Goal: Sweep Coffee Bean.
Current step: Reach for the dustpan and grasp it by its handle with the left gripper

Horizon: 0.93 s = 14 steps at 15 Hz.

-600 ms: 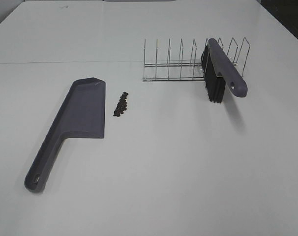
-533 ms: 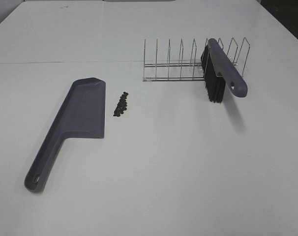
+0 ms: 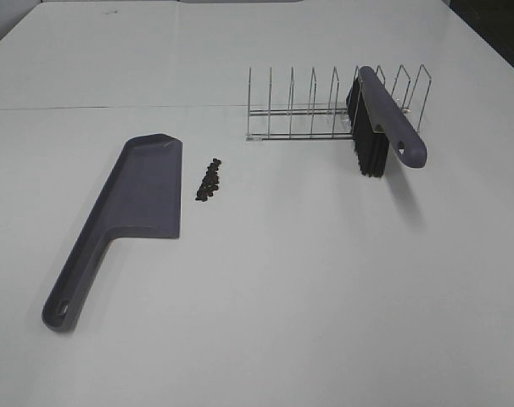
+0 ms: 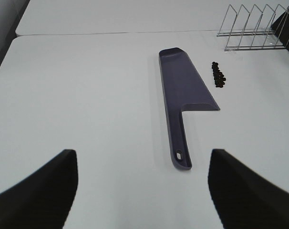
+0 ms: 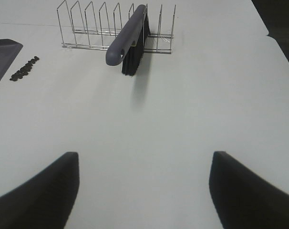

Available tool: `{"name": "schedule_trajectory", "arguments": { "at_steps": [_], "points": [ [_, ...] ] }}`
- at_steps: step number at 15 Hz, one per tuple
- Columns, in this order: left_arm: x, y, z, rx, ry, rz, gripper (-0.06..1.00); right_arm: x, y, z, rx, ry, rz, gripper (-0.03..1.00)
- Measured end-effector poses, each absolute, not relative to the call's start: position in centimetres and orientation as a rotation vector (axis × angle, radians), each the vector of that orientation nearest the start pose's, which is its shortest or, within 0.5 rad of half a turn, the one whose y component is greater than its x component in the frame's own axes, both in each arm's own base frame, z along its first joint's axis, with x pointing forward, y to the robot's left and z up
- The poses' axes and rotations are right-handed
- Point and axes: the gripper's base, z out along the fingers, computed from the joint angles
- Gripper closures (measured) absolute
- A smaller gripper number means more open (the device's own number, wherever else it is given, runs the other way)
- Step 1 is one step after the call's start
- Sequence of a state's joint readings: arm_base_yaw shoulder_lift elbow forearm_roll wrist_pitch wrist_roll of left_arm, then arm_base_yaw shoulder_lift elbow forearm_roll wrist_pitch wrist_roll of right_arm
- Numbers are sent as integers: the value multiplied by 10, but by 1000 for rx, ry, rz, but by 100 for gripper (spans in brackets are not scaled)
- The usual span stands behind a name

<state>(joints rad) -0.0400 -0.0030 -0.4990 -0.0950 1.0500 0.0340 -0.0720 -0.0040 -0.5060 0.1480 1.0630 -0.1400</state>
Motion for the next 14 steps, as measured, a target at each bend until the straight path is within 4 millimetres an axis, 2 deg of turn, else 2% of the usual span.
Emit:
{"name": "schedule_trajectory", "arguments": {
  "at_steps": [14],
  "points": [
    [-5,-7,278,79,2028,-117,23,-6,12,279,-77,2027,43,30]
  ]
}}
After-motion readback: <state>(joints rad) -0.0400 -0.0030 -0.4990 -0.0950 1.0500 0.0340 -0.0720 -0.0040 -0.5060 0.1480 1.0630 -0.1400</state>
